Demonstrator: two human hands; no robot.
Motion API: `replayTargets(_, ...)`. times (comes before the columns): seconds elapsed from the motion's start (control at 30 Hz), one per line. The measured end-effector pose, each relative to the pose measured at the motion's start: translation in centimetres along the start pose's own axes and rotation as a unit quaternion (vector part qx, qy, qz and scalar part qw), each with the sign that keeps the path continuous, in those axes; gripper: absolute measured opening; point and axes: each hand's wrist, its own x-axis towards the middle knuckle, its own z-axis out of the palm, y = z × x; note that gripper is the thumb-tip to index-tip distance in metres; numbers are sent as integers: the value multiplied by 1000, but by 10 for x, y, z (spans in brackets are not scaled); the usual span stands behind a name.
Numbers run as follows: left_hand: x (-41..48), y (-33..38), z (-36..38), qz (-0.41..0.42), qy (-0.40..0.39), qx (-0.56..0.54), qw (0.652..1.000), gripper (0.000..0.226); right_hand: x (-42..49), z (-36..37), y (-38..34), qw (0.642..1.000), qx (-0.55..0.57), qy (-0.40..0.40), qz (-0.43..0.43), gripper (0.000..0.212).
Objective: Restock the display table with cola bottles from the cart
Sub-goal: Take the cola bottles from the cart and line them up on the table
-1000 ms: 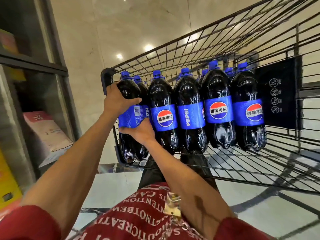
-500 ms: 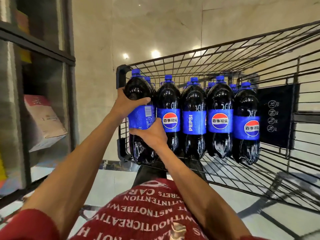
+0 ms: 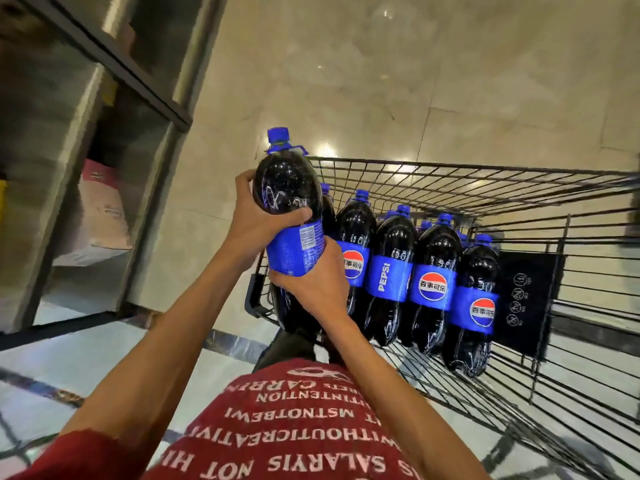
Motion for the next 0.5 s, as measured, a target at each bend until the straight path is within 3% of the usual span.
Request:
replayTargets(0.27,-34,47,-59,93,90,-55,990,95,-25,-6,-66,991,-3,-19,-132,89)
replayTargets(0.5,-87,63,-139,180,214,-96,955,97,-63,26,-123,960,34,-110,-257,92)
